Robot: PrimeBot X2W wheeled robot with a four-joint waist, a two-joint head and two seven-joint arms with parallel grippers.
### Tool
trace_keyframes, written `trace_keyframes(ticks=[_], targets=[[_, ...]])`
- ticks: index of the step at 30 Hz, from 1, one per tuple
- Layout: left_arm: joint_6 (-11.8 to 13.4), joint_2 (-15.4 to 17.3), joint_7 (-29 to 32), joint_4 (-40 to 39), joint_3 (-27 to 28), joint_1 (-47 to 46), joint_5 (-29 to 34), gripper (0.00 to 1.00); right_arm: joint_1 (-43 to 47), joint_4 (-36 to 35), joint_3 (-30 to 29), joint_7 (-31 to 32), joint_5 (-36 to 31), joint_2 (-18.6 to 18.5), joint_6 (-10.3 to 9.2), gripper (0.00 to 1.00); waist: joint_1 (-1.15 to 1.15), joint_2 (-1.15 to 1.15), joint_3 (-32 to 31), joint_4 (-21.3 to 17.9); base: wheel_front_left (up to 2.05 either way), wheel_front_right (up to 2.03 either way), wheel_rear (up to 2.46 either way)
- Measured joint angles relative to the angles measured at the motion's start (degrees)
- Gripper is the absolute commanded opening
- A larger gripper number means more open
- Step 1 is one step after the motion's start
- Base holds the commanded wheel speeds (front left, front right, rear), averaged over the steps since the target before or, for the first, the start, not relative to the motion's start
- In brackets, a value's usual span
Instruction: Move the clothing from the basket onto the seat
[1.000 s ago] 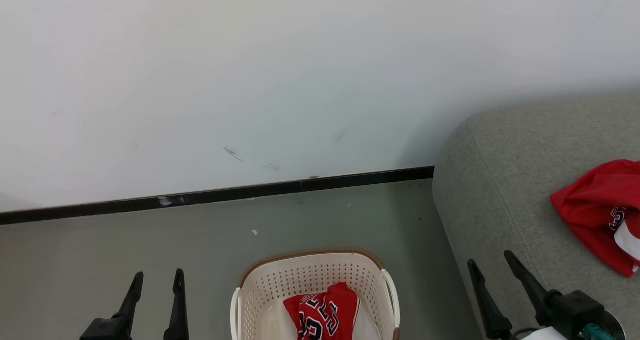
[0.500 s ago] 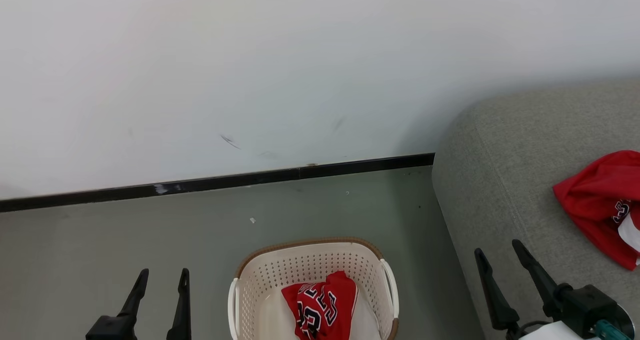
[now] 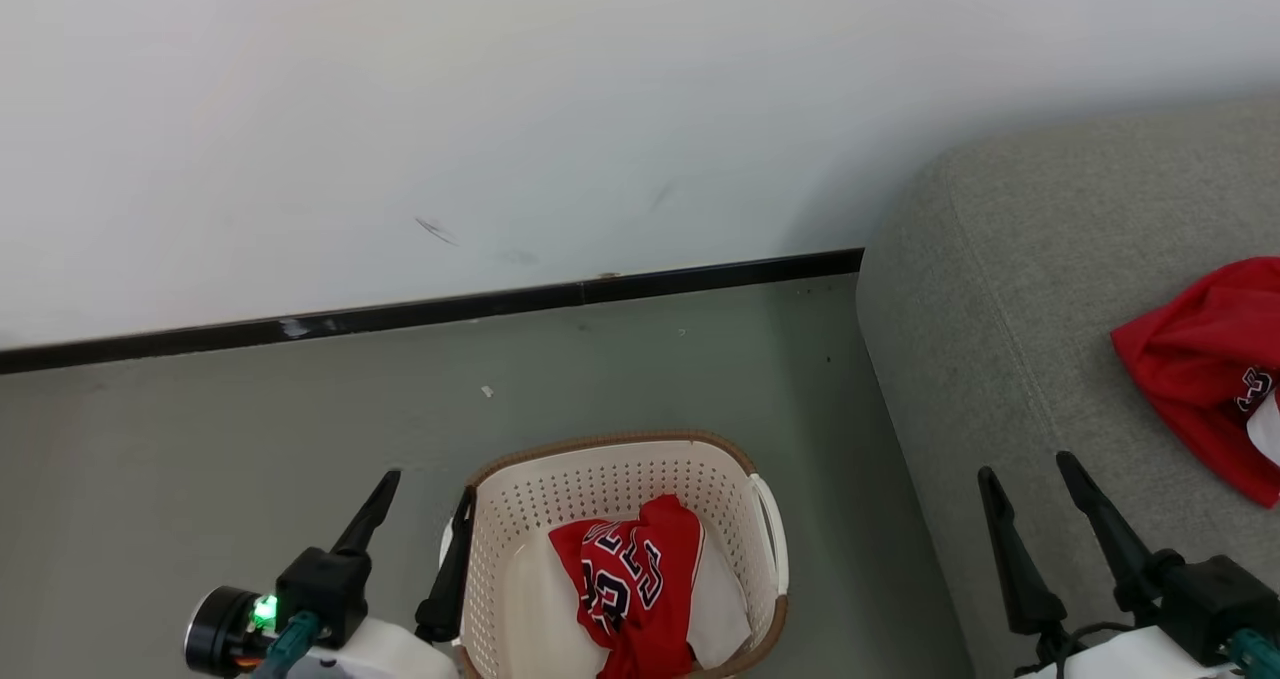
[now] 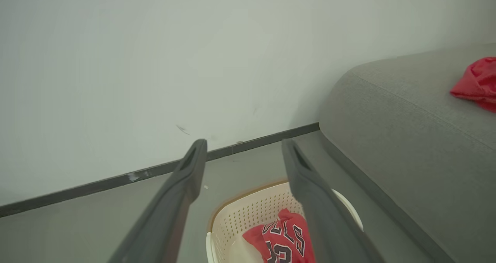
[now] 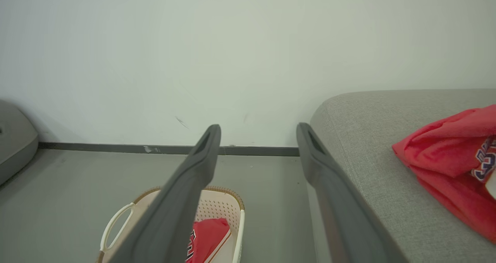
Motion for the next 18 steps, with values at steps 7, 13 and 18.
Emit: trace_keyframes(ticks=[7,13,18], targets=[[-2.2,-1.1,2.0,3.6,-3.8,-4.4,2.2,1.00,-0.4,-2.3,-3.6,0.0,1.5,0.1,0.00,1.00,0.00,0.00,3.3,-0.9,0.00,0.00,0.00],[-3.1,-2.9,3.5,6.7,-6.0,-8.3,2.8,1.00,-2.4,-4.4,-6.2,0.0,2.0,0.1,0.00,1.00,0.00,0.00,6.5,-1.9,0.00,0.00,0.00],[-3.5,-4.3,4.3,9.9,-7.0,-11.6,3.6,1.00,-3.7,-5.9,-7.3,0.0,2.9,0.1,0.00,1.00,0.00,0.00,9.5,-3.0,0.00,0.00,0.00]])
